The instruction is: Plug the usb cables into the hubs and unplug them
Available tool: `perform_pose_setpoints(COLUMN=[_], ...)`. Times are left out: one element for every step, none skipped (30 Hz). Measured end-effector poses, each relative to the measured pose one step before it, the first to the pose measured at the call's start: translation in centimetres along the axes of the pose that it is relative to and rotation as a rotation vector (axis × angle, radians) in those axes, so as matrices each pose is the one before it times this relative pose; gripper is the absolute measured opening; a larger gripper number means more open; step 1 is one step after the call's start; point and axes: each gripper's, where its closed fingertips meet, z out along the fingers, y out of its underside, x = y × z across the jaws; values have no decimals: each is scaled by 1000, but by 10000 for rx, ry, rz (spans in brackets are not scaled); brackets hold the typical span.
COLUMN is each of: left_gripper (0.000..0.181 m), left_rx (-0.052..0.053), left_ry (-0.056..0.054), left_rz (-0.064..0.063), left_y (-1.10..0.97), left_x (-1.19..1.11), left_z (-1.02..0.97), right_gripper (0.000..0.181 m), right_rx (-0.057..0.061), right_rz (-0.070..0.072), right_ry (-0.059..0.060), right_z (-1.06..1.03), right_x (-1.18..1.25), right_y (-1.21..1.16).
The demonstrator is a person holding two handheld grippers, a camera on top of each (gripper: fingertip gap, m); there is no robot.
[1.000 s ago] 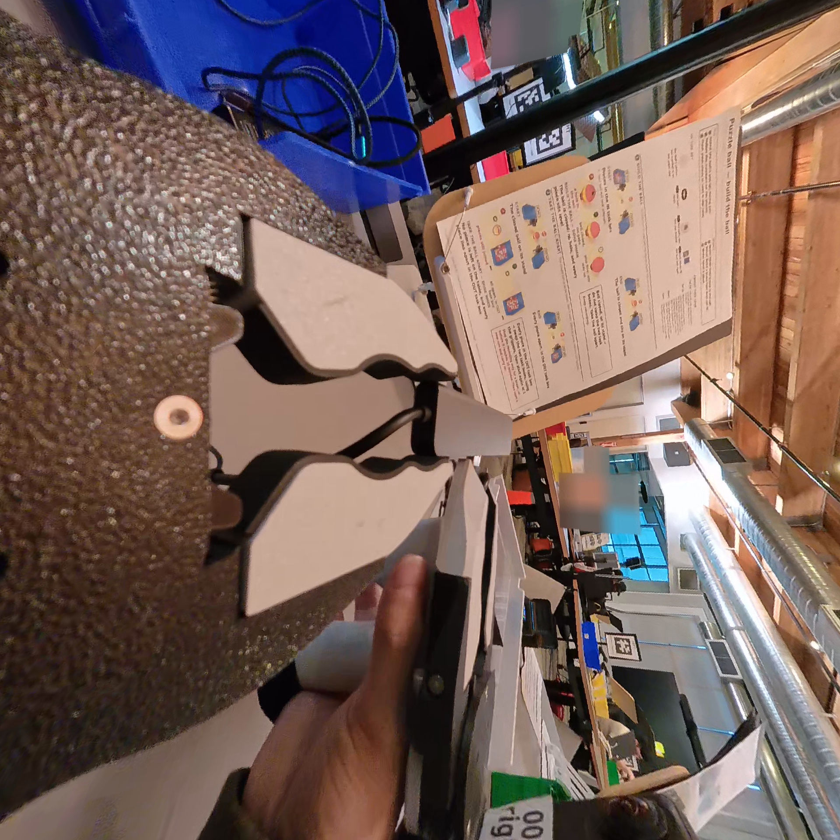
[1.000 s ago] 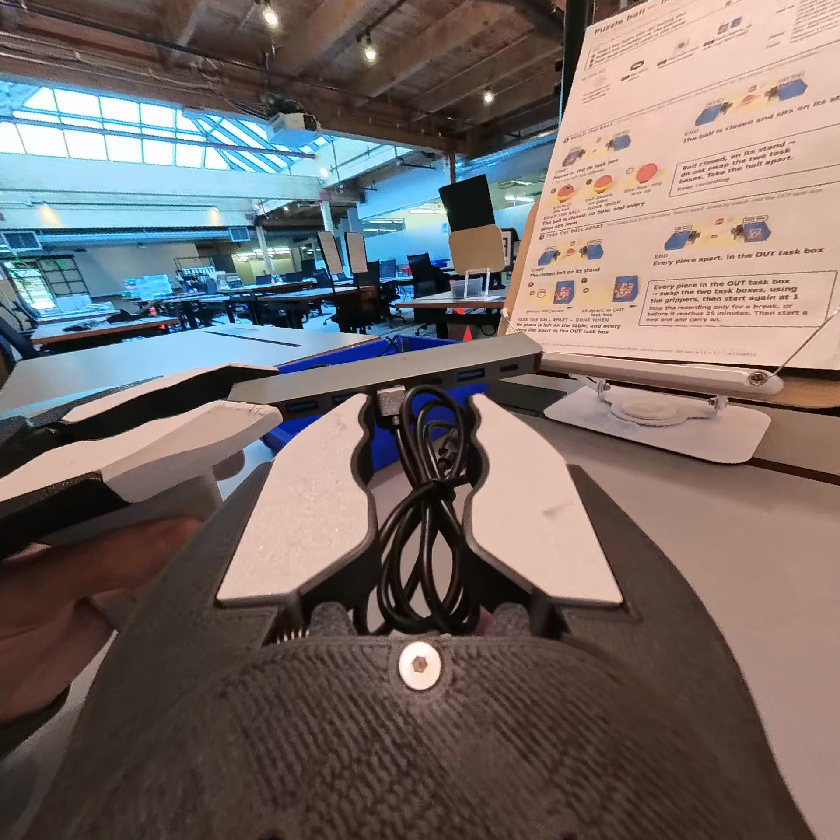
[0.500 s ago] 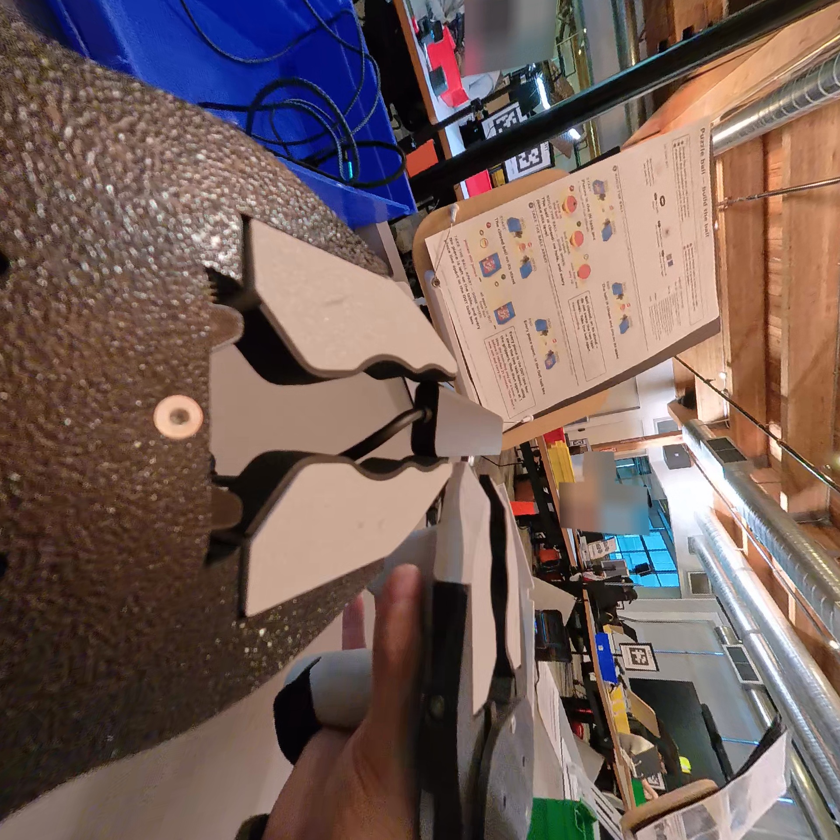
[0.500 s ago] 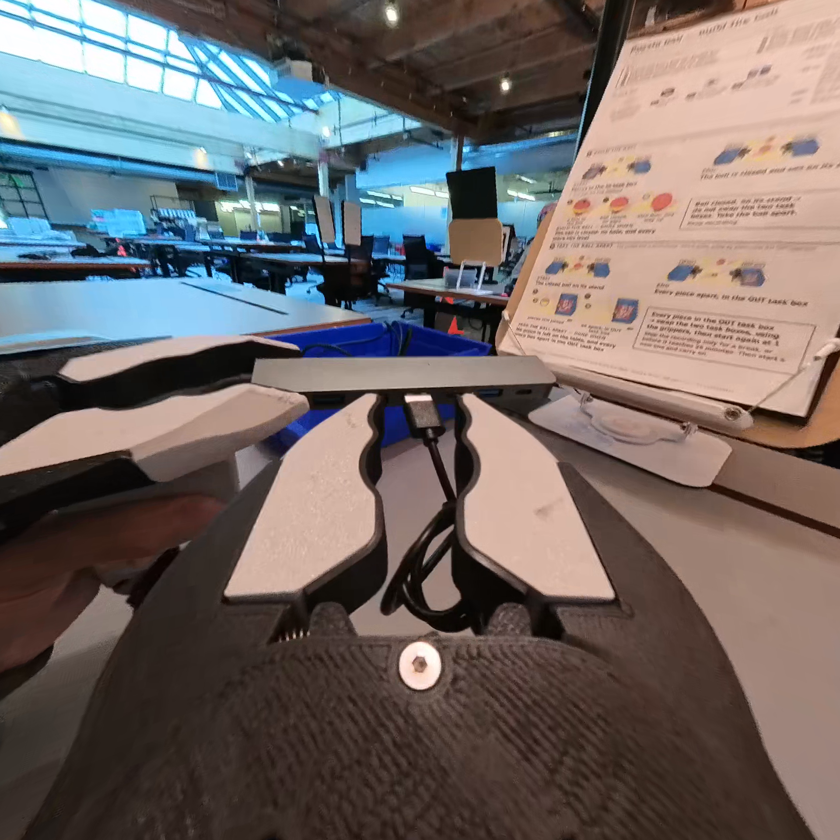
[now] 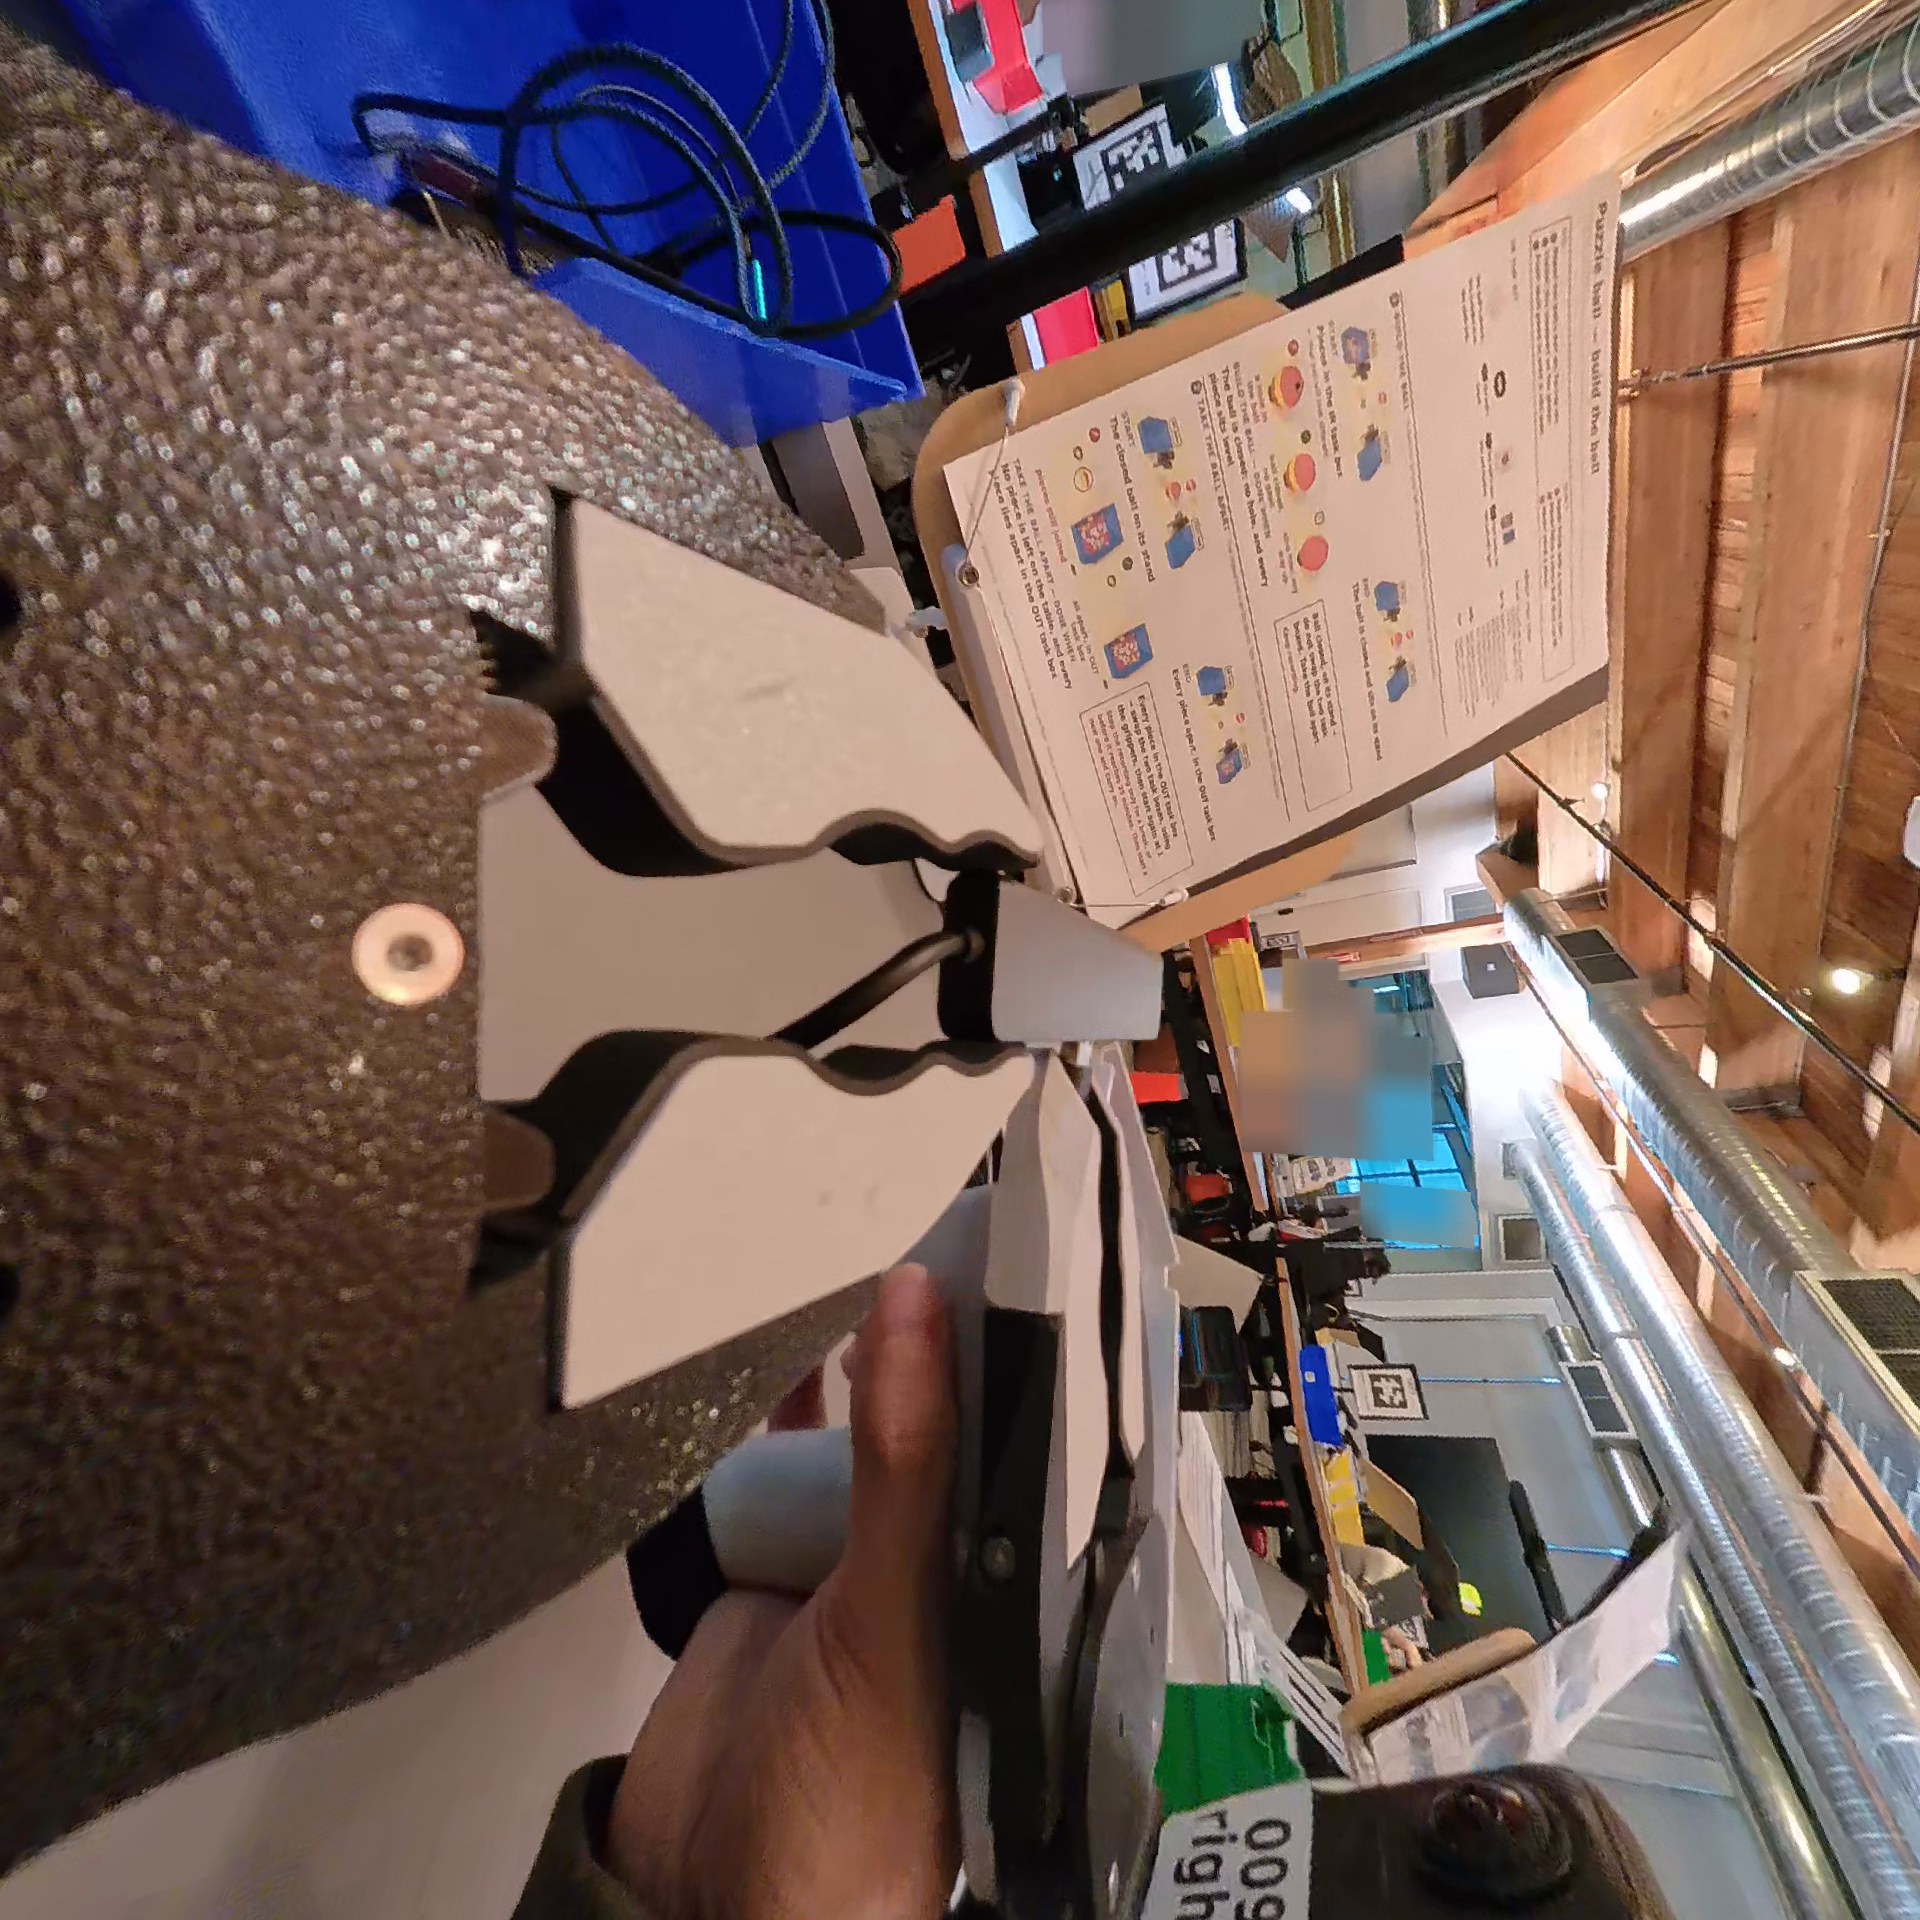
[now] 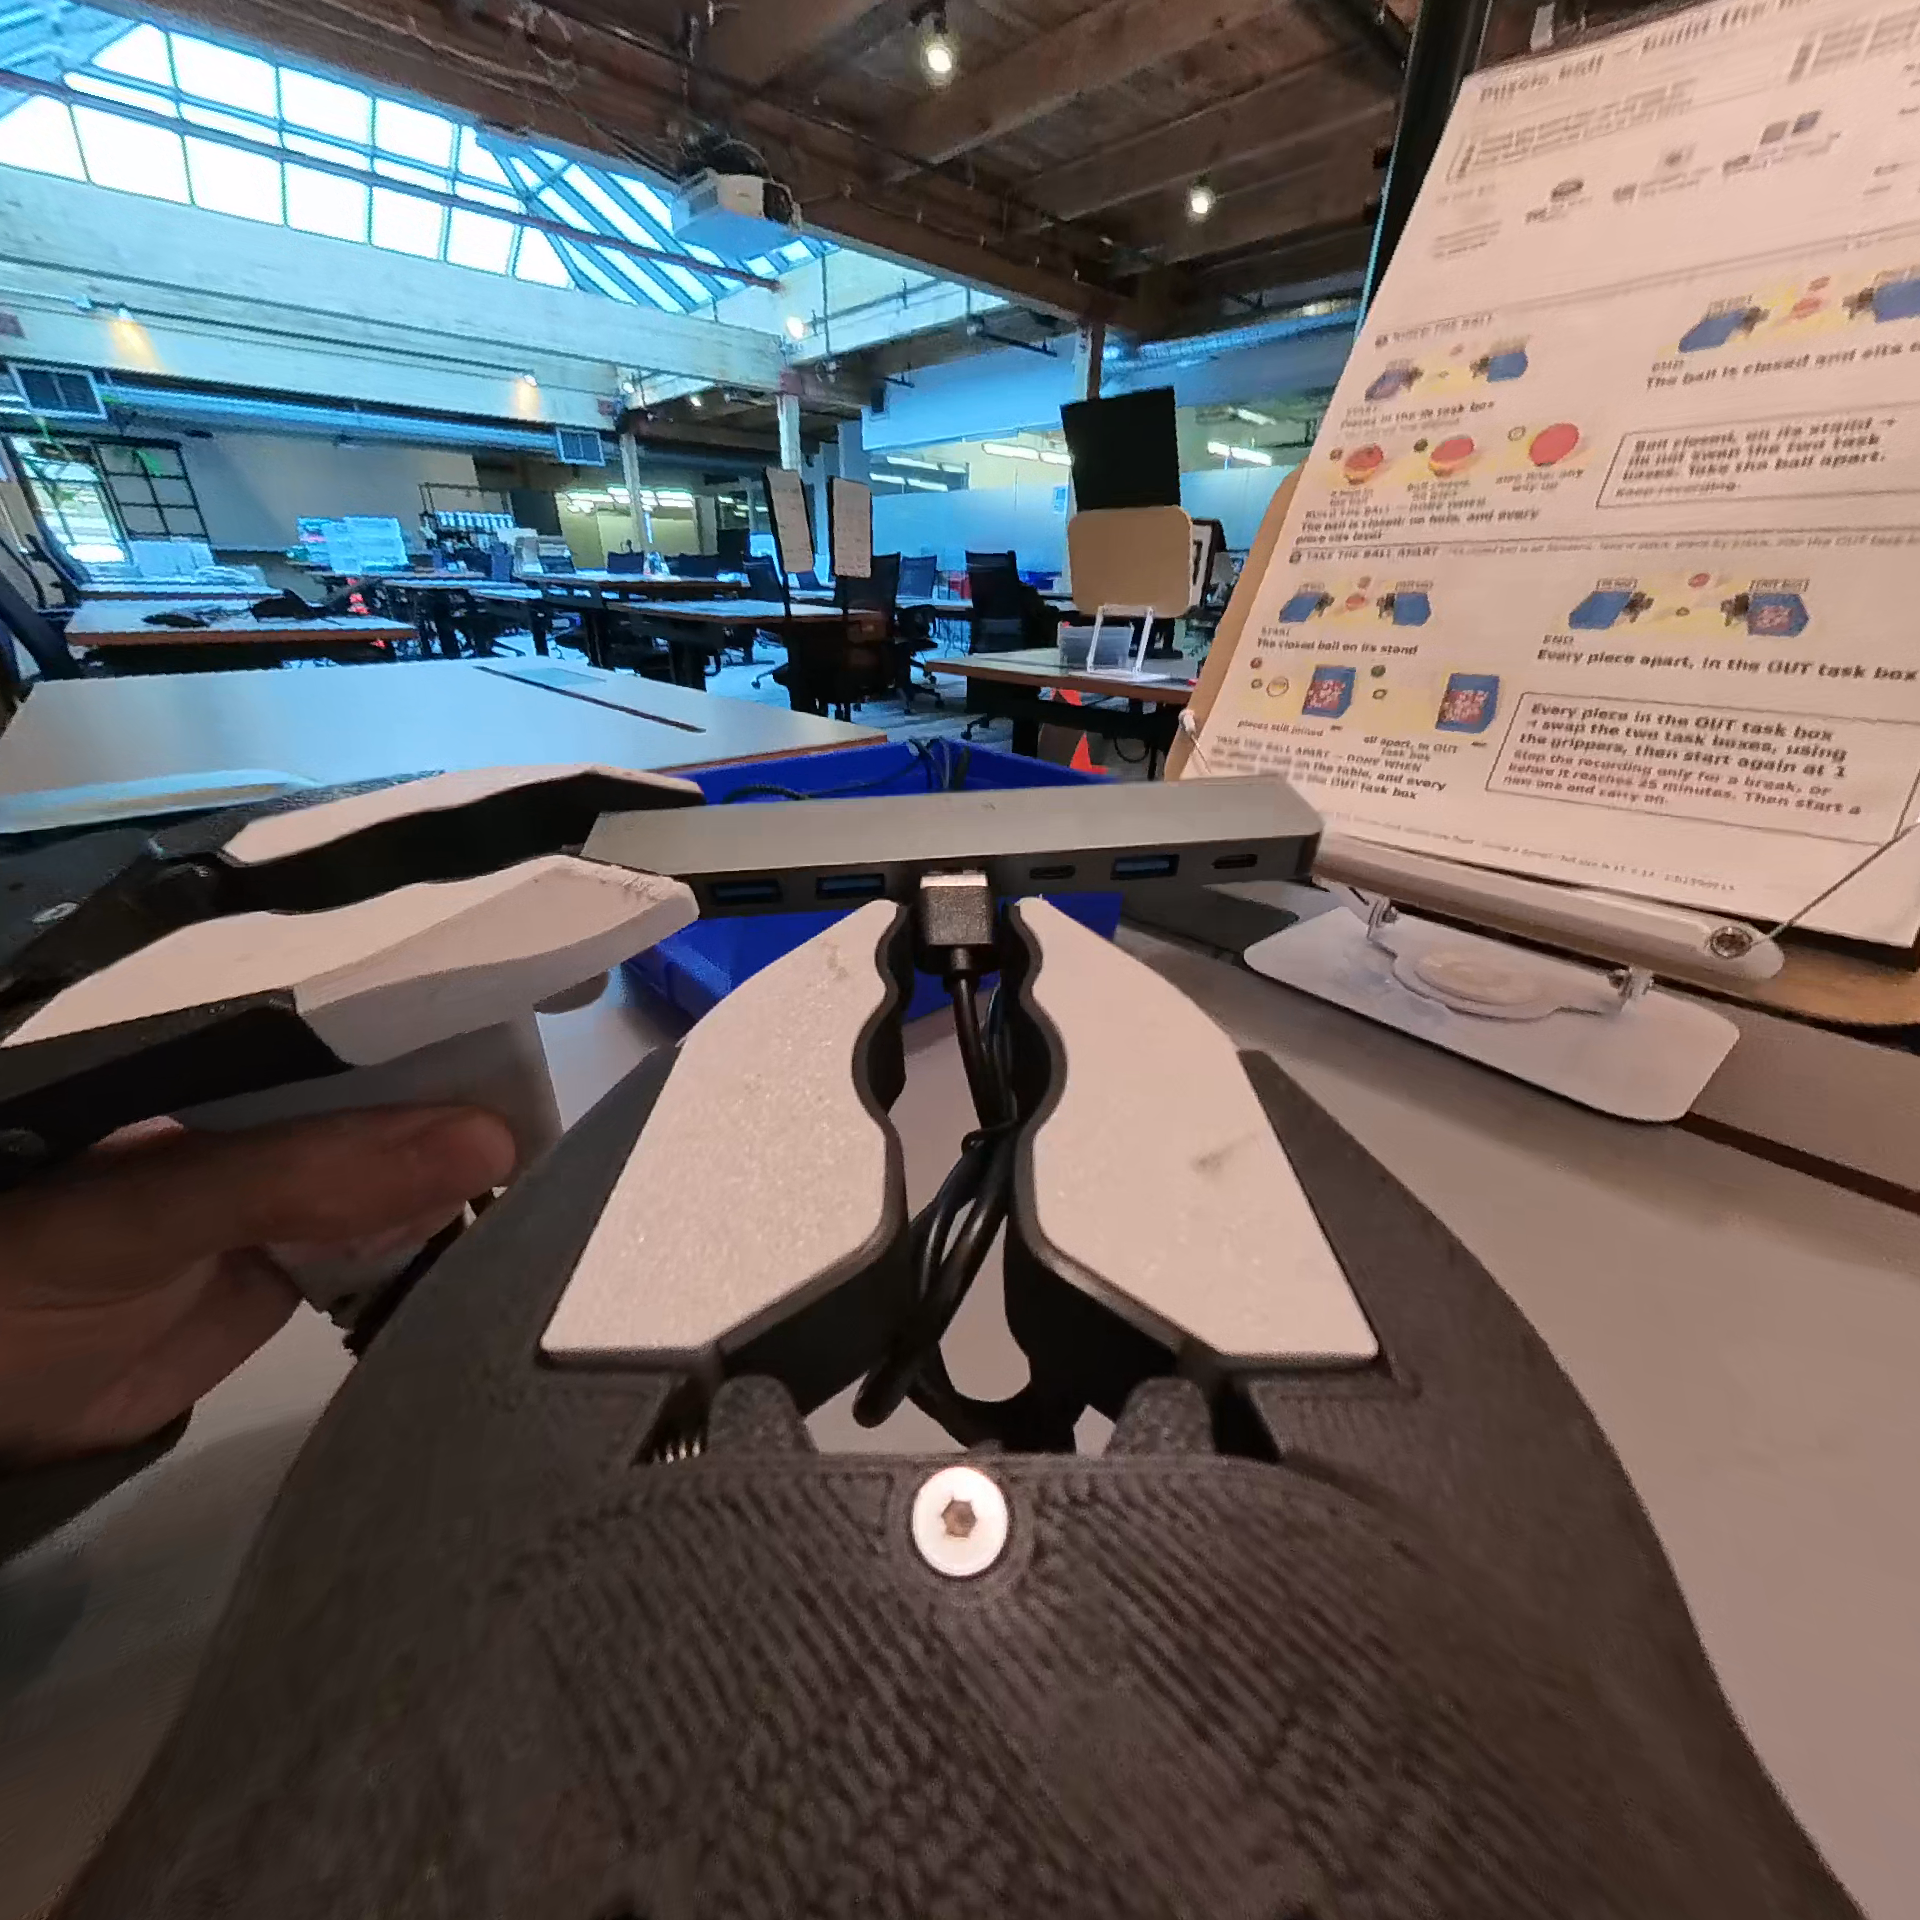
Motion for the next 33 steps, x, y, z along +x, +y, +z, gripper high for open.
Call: perform_pose_setpoints(left_gripper=[30, 31, 32, 33, 33, 32, 34, 33, 31, 31, 31, 31, 31, 31, 31, 31, 31, 31, 31, 31, 31, 31, 31, 31, 31, 31, 31, 31, 31, 31, 31, 31, 31], left_rx=[122, -48, -158, -31, 45, -115, -251, -64, 199, 78, -85, -84, -48, -56, -21, -22, -78, -36, -33, -18, 12, 26, 8, -17, 11, 28, 100, 61, -33, -37, 5, -38, -47], left_ry=[46, -22, -20, 78, 168, 209, 194, -10, -166, -60, 17, 49, 31, -6, -54, -9, 30, 50, 59, 55, 10, -201, -377, -256, 26, 143, -103, -137, -14, -17, -41, 39, 57], left_rz=[-50, -28, -32, -50, -52, -72, -59, 0, 114, 237, 190, 56, -43, -58, -27, -8, -79, -146, -183, -227, -247, -216, -140, -82, -53, -24, 5, 9, 25, 51, 42, -20, -54], left_y=[-147, 66, 227, 103, -1, 216, 418, 164, -201, -100, 62, 66, 83, 149, 109, 99, 176, 127, 99, 44, -6, -35, -62, -48, -137, -199, -293, -220, -86, -17, 1, 121, 158], left_x=[5, -79, -101, -5, 94, 168, 213, -5, -171, -47, 6, 40, 31, -16, -66, -34, -14, 0, -28, -28, -62, -336, -671, -670, -401, -150, -299, -235, -64, -60, -74, 33, 93], left_z=[-26, 18, 48, 21, -18, 75, 141, 22, -142, -86, 30, 69, 43, 48, 22, 3, 23, 31, 14, 7, -1, -42, -131, -141, -118, -108, -136, -97, -12, 14, -8, 35, 64], right_gripper=[15, 15, 15, 15, 15, 15, 15, 15, 15, 15, 15, 15, 15, 15, 15, 15, 15, 15, 15, 15, 15, 15, 15, 15, 15, 15, 15, 15, 15, 15, 15, 15, 15], right_rx=[83, -165, -250, -38, 146, 70, -146, -263, -170, 1, -11, -34, -9, 13, -24, -47, -47, -45, -59, -38, -70, -114, -6, 80, -23, -117, 6, 88, 11, -27, 7, 40, -67], right_rz=[-158, -123, -95, -123, -70, -36, -58, -196, -172, 50, 25, -77, -30, 42, 29, 31, 19, -14, -14, -26, -32, -54, -56, 53, 138, 100, 14, -33, -3, 32, -5, -89, -107], right_ry=[-67, -47, -50, -75, -123, -293, -231, 91, -33, -9, 13, 5, 20, 43, 20, 9, 49, 47, 3, 5, 7, -50, -61, 90, 108, -100, -52, 74, 4, -70, -22, 51, 2], right_z=[-98, -16, -9, -64, -95, 5, 129, 166, 121, 32, -40, -25, -16, -7, 31, 35, 12, 19, 5, 11, 7, -5, -47, -104, -84, 0, -7, -38, 0, 25, 13, -15, 27], right_x=[-70, -38, 8, -45, -143, -449, -448, -29, -203, -54, 75, 62, 56, 66, 4, 2, 35, 8, -12, 0, -10, -61, -52, 185, 245, -4, -2, 123, 25, -79, -44, 11, -52], right_y=[-131, 196, 325, 54, -201, -132, 131, 325, 215, -50, -8, 44, 22, -3, 84, 146, 142, 114, 75, -23, -23, 34, -85, -151, 16, 186, 61, -44, 18, 39, -22, -46, 93])
